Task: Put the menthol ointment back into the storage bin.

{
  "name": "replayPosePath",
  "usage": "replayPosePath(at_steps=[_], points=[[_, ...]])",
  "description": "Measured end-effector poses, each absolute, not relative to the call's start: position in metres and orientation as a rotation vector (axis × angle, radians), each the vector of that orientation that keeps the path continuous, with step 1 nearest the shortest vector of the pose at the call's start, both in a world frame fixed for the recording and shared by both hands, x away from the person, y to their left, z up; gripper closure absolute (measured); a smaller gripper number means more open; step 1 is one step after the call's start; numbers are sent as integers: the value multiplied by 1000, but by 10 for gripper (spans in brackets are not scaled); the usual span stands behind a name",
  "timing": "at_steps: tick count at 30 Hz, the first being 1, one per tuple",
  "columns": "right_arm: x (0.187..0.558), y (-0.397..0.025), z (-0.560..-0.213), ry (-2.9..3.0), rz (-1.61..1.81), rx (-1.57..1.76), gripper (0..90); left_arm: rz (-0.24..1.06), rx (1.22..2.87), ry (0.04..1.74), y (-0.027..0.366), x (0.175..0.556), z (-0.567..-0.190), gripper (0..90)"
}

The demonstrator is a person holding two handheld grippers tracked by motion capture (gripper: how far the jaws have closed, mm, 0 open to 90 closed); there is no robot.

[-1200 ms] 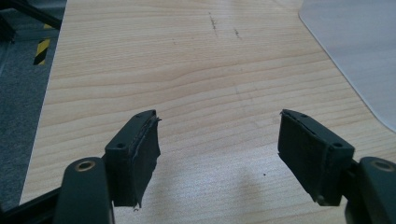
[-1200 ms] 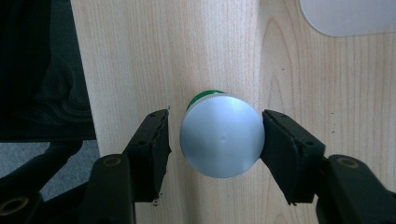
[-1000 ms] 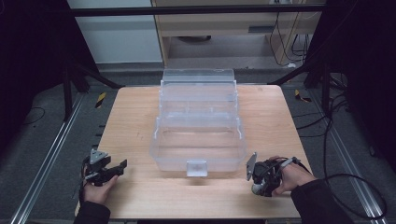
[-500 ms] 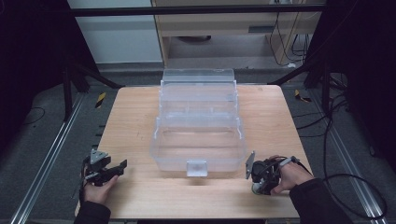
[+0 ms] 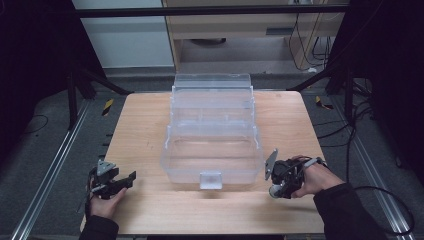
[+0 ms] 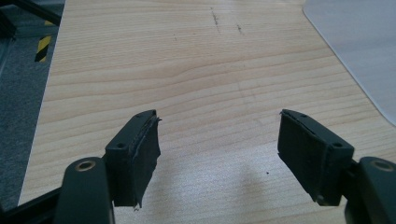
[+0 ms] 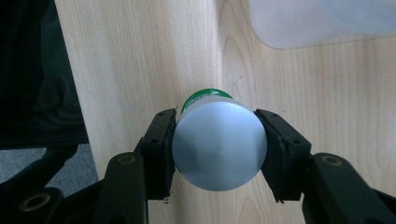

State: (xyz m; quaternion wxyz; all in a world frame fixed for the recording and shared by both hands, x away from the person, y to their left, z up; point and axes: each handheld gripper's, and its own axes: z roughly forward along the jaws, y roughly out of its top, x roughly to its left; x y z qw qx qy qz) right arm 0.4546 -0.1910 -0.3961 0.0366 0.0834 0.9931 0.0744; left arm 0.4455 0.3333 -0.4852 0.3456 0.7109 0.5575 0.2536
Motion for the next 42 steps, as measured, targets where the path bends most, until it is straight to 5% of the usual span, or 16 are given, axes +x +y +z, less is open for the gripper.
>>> replayPosePath(at_steps=[42], points=[[484,-178,-321,3032,326,331,504,643,1856,1443,333,446,-486,287]])
